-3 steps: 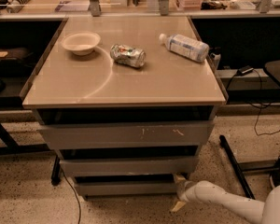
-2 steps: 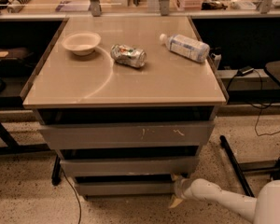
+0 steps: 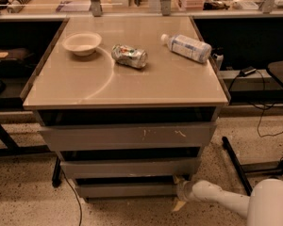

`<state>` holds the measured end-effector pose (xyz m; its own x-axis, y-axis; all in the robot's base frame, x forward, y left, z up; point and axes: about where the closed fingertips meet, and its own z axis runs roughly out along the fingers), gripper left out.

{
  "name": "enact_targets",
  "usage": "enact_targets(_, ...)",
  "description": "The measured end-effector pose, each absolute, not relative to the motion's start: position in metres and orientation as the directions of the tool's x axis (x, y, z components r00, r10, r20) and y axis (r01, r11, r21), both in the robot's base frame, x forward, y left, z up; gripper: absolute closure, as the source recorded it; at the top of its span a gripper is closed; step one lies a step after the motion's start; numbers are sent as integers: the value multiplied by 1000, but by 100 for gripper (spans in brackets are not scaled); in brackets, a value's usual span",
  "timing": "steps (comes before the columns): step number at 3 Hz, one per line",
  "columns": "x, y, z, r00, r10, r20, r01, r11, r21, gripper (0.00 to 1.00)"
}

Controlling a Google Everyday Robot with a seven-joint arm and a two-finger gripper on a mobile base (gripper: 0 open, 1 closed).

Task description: Open bottom drawer

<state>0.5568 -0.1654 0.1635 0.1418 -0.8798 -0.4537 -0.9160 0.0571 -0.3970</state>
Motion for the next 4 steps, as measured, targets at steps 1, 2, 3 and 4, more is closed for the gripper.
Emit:
enact_targets(1,554,-172,154,123,-875,-469,-930,64,-363,0)
enact_targets(2,553,-174,148,96,-847,-523,-943,91,-320,0)
enact_targets(3,553,-175,147,94,-844,-528,-945,91,-315,18)
enact_targets(4,553,-175,148,94,-844,-528,-945,91,-315,43)
